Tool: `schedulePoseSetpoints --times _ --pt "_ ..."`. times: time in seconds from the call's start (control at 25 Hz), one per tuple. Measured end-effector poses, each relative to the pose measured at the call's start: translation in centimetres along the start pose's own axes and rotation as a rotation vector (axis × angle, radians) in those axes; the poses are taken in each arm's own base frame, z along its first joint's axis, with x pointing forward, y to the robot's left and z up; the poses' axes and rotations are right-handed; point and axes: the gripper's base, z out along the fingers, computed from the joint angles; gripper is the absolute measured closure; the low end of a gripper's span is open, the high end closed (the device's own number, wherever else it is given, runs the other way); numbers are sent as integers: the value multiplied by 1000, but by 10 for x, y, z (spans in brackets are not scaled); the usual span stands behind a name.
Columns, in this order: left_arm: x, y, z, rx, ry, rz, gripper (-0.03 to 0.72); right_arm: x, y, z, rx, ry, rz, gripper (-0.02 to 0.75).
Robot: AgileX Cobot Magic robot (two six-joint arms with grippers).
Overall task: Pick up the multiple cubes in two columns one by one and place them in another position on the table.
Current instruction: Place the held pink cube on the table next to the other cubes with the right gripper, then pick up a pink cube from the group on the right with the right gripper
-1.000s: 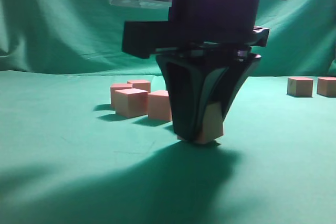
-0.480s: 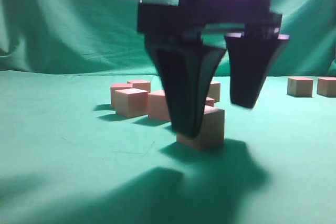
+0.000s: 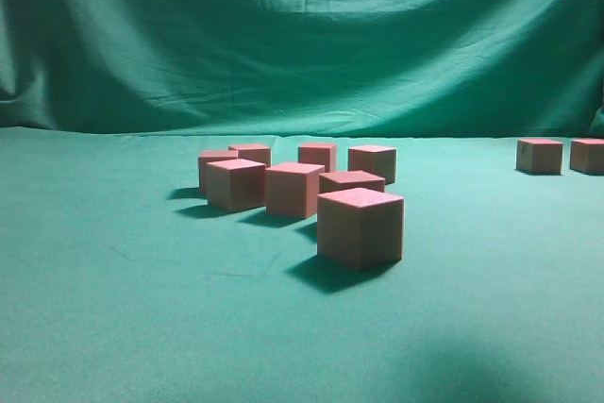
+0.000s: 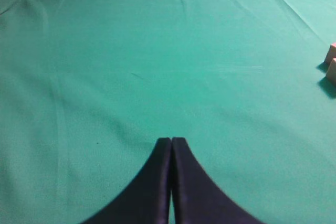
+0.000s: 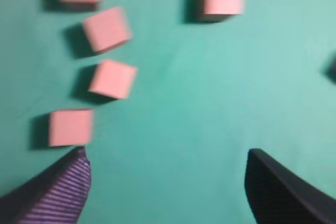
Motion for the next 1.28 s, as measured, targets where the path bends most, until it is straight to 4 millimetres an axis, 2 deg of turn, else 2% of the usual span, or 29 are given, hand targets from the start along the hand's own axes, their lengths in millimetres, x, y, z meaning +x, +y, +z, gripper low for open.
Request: schedulePoseSetpoints --times 0.08,0.24,0.4,0.56,0.72,0.76,0.8,1.28 --pt "0 0 0 0 0 0 688 0 -27 -12 50 -8 102 146" --pt "0 0 0 0 0 0 688 4 -76 -11 115 10 266 146" --pt "0 0 0 0 0 0 688 11 -121 2 154 8 412 146" --pt "0 0 0 0 0 0 688 21 -156 29 87 59 548 146" --pt "0 0 0 0 0 0 688 21 -174 58 26 90 592 146" --pt "0 0 0 0 0 0 688 18 -176 63 25 89 587 188" --pt "0 0 0 0 0 0 688 13 -178 68 21 83 578 197" --pt "0 0 0 0 0 0 688 -27 -197 129 -9 89 556 194"
